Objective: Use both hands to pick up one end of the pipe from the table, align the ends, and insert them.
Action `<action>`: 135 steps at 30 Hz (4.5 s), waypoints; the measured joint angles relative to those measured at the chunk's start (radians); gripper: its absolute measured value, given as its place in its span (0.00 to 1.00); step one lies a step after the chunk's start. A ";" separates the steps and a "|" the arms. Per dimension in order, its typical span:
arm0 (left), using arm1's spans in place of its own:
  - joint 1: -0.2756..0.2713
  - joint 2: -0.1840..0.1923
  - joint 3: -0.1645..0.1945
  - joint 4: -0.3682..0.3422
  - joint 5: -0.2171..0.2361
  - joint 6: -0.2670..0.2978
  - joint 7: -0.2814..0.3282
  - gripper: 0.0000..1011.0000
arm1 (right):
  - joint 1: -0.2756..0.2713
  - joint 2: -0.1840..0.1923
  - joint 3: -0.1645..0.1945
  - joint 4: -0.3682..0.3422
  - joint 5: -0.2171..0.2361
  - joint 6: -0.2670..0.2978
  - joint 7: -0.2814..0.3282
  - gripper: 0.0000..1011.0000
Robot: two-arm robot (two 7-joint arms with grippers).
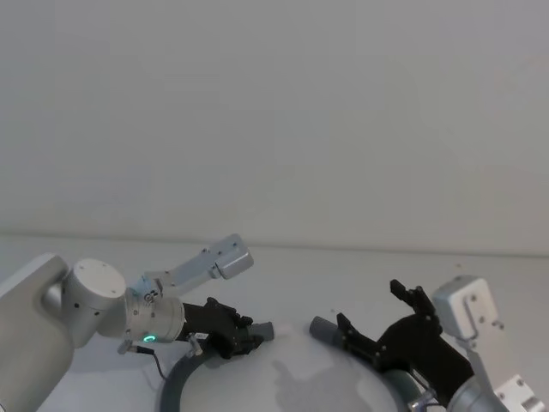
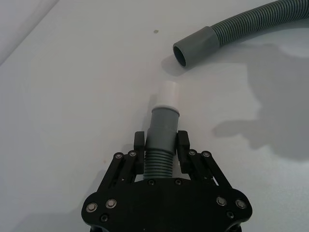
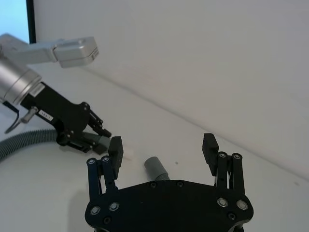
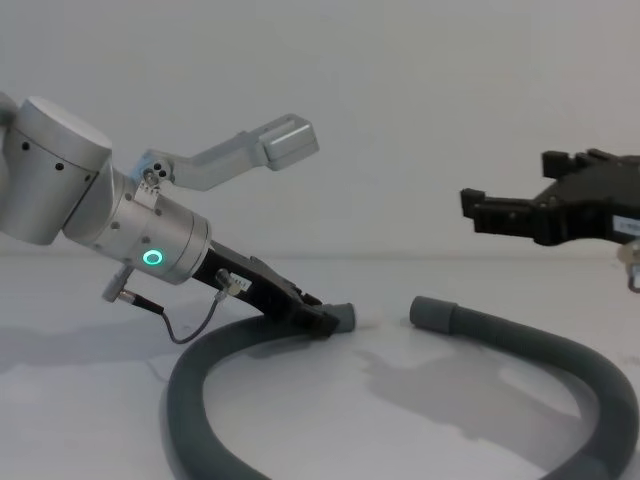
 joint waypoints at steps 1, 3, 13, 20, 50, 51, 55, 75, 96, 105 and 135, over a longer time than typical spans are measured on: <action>0.000 0.000 0.000 0.000 0.000 0.000 0.000 0.36 | 0.009 0.002 -0.004 0.003 -0.006 0.012 0.007 0.99; 0.000 0.000 0.000 0.000 0.000 0.000 0.000 0.36 | 0.039 0.007 -0.015 0.012 -0.018 0.041 0.024 0.99; 0.000 0.000 0.000 0.000 0.000 0.000 0.000 0.36 | 0.140 0.019 -0.045 0.049 -0.050 0.178 0.090 0.99; 0.000 0.000 0.000 0.000 0.000 0.000 0.000 0.36 | 0.183 0.025 -0.055 0.077 -0.057 0.270 0.131 0.99; 0.000 0.000 0.000 0.000 0.000 0.000 0.000 0.36 | 0.223 0.033 -0.025 0.179 -0.004 0.458 0.218 0.99; 0.000 0.000 0.000 0.000 0.000 0.000 0.000 0.36 | 0.222 0.034 -0.025 0.181 -0.002 0.458 0.219 0.99; 0.000 0.000 0.000 0.000 0.000 0.000 0.000 0.36 | 0.219 0.036 -0.025 0.189 0.002 0.459 0.220 0.99; 0.000 0.000 0.000 0.000 0.000 0.000 0.000 0.36 | 0.222 0.032 -0.031 0.250 0.007 0.453 0.218 0.99; 0.000 0.000 0.000 0.000 0.000 0.000 0.000 0.36 | 0.252 -0.005 0.000 0.288 0.072 0.521 0.216 0.99; 0.000 0.000 0.000 0.000 0.000 0.000 0.000 0.36 | 0.252 -0.003 -0.004 0.293 0.080 0.527 0.213 0.99; 0.000 0.000 0.000 0.000 0.000 0.000 0.000 0.36 | 0.249 0.005 -0.016 0.295 0.086 0.523 0.203 0.45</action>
